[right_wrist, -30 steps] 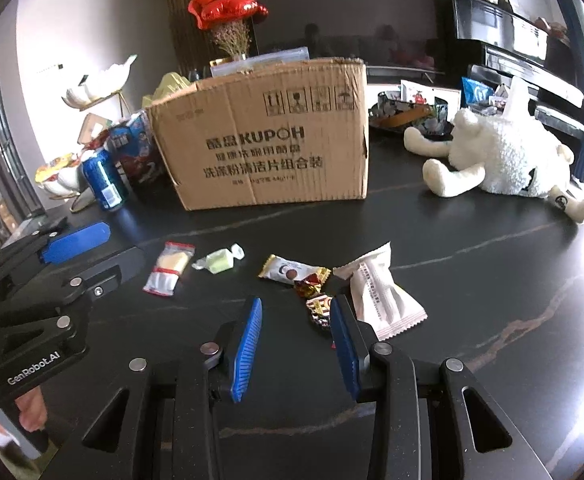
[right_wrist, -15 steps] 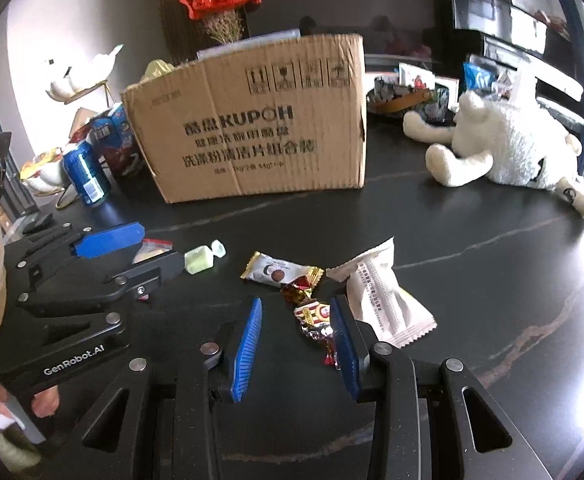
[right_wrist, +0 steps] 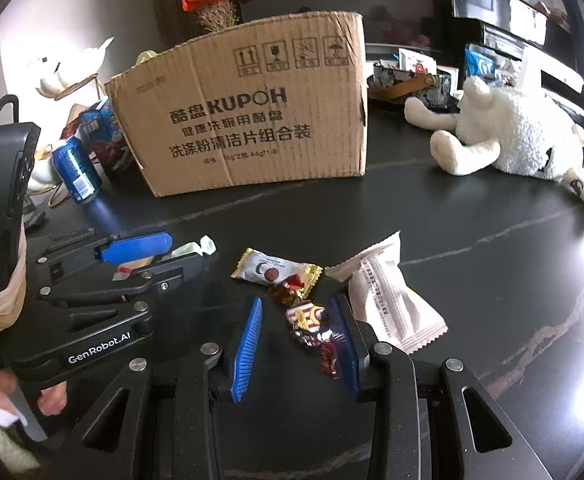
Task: Organize snacks
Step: 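Grasp the pale green candy with the left gripper while the right grasps the red-gold candy, then carry the pale green candy and red-gold candy over the box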
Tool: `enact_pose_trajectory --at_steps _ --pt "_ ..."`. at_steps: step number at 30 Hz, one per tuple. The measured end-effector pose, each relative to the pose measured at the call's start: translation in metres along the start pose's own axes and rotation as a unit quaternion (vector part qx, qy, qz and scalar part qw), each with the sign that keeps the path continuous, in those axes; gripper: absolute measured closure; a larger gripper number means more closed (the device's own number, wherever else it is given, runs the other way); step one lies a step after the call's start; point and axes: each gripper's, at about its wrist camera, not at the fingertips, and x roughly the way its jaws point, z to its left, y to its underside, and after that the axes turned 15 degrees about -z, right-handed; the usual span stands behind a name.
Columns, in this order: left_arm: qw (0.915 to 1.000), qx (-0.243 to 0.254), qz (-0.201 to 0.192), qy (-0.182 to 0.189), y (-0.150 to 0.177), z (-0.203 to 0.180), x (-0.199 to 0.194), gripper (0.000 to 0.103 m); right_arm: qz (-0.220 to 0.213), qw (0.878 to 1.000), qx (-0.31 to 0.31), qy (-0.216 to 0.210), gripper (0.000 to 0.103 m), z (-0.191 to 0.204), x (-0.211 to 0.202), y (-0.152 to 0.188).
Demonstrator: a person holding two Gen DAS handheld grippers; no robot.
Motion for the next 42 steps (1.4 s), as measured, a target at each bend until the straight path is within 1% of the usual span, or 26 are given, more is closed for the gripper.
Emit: enact_pose_trajectory --at_steps 6,8,9,11,12,14,18,22,29,32,36,42 --pt "1.0 -0.005 0.007 0.0 0.001 0.0 0.008 0.073 0.011 1.0 0.012 -0.008 0.067 -0.002 0.006 0.003" --pt "1.0 -0.006 0.007 0.0 0.001 0.0 0.008 0.078 0.013 1.0 0.01 -0.013 0.075 0.0 0.007 0.004" --pt "1.0 -0.005 0.007 -0.001 0.0 -0.001 0.008 0.078 0.014 1.0 0.008 -0.015 0.078 0.0 0.007 0.004" --pt "0.9999 -0.007 0.007 0.002 0.0 0.0 0.008 0.079 0.011 1.0 0.007 -0.014 0.078 0.001 0.007 0.005" --pt "0.9999 -0.008 0.007 0.002 0.0 0.0 0.008 0.081 0.01 1.0 0.005 -0.016 0.078 0.002 0.007 0.005" --pt "0.9999 -0.011 0.007 0.002 0.0 0.001 0.005 0.083 0.007 1.0 0.003 -0.016 0.078 0.003 0.005 0.005" --pt "0.9999 -0.01 -0.003 0.0 -0.003 -0.003 -0.009 0.083 -0.002 1.0 0.004 -0.024 0.078 0.005 -0.001 0.002" --pt "0.9997 -0.022 -0.01 -0.001 -0.006 -0.001 -0.024 0.083 -0.007 0.999 0.01 -0.032 0.078 0.006 -0.006 -0.001" --pt "0.9988 -0.042 -0.023 -0.005 -0.011 0.0 -0.053 0.083 -0.032 0.999 0.001 -0.037 0.078 0.015 -0.025 -0.013" --pt "0.9984 -0.044 -0.033 -0.013 -0.016 0.001 -0.066 0.083 -0.045 0.998 -0.002 -0.04 0.078 0.018 -0.034 -0.021" --pt "0.9975 -0.048 -0.049 -0.02 -0.03 0.002 -0.083 0.083 -0.066 0.997 -0.007 -0.045 0.078 0.024 -0.046 -0.034" --pt "0.9953 -0.038 -0.083 -0.035 -0.051 0.002 -0.113 0.083 -0.091 0.994 -0.006 -0.061 0.078 0.032 -0.062 -0.056"
